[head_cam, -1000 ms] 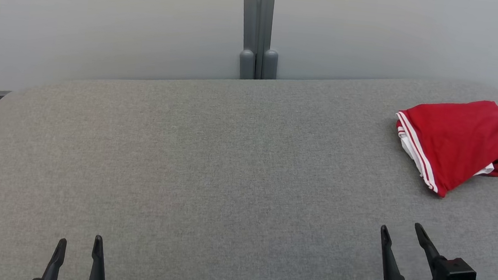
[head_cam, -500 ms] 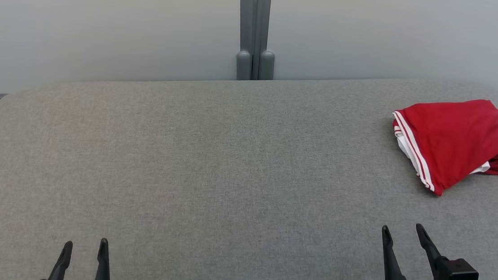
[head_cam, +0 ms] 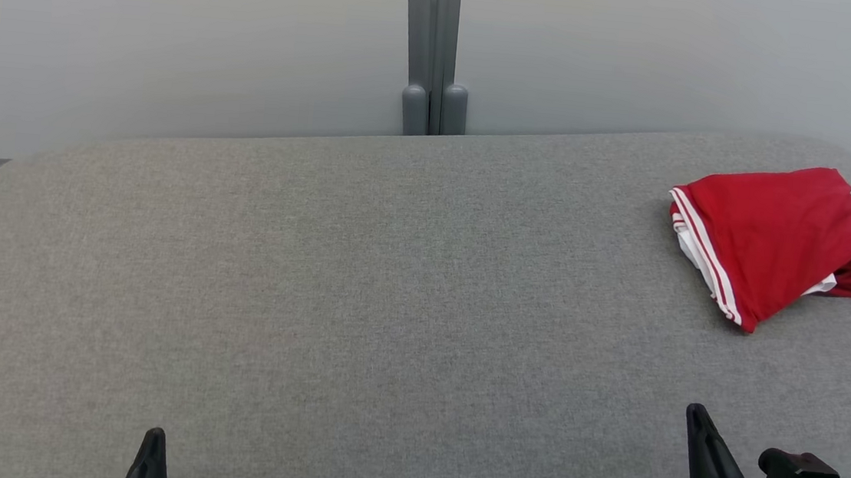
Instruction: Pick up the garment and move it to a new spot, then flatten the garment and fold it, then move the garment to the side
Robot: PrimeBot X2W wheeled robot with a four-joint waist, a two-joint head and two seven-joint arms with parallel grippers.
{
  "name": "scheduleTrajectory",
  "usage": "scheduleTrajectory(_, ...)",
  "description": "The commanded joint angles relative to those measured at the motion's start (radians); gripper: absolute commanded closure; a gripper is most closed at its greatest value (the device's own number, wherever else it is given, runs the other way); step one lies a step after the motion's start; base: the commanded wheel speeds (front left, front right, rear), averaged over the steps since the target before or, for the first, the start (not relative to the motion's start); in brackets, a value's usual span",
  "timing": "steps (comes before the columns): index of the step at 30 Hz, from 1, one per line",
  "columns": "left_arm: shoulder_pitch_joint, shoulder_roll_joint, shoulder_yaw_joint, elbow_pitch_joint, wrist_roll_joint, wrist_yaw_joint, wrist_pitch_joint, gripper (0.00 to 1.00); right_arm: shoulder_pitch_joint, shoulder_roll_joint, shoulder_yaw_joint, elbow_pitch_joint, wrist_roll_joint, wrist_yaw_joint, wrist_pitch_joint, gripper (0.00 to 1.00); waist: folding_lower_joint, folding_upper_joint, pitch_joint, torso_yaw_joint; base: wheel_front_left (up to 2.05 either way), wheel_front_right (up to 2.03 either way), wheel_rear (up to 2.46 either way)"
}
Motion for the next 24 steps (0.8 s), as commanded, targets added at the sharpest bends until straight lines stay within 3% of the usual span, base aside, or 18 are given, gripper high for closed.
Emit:
scheduleTrajectory(1,-0.036,0.010,0.003,-0.011,-0.049,0.001,0.008,1.00,-0.030,-0.003,-0.006,-0.018,0.056,0.000,0.010,1.00,0.0000,0.0000,0.001,0.000,0.00,0.00,0.00)
scheduleTrajectory(24,-0.122,0.025,0.011,0.005,-0.404,-0.001,0.093,1.00,-0.077,-0.005,-0.031,-0.029,0.458,0.000,0.103,1.00,0.0000,0.0000,0.009,0.003,0.00,0.00,0.00)
